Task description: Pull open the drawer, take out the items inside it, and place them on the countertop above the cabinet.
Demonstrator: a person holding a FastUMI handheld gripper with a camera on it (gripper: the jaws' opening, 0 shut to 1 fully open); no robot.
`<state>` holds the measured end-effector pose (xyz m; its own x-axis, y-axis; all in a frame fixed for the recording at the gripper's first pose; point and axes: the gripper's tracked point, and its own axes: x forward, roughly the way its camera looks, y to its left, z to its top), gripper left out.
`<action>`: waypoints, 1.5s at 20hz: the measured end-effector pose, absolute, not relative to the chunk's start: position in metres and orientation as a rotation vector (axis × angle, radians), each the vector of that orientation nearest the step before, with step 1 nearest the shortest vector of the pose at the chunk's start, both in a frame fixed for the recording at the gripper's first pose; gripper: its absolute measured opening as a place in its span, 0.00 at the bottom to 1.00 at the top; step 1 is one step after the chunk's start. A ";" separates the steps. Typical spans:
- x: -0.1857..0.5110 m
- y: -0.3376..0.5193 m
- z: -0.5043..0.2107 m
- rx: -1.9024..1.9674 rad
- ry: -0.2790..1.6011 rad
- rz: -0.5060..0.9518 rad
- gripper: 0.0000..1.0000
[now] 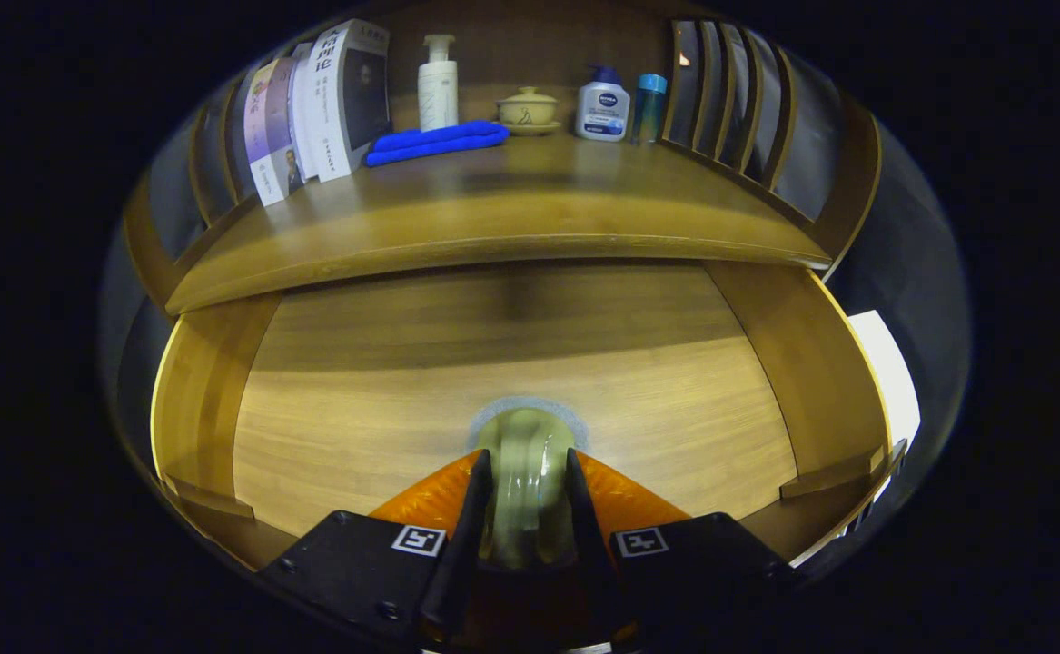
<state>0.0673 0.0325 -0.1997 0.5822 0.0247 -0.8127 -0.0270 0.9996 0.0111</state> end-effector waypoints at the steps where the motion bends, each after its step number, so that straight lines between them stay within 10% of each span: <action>1: 0.070 0.043 -0.193 0.009 0.919 0.074 0.37; 2: 0.068 0.047 -0.201 0.009 0.923 0.088 0.21; 17: 0.076 0.033 -0.084 -0.010 0.391 0.120 0.20; 30: 0.157 0.053 -0.034 -0.093 0.411 0.140 0.20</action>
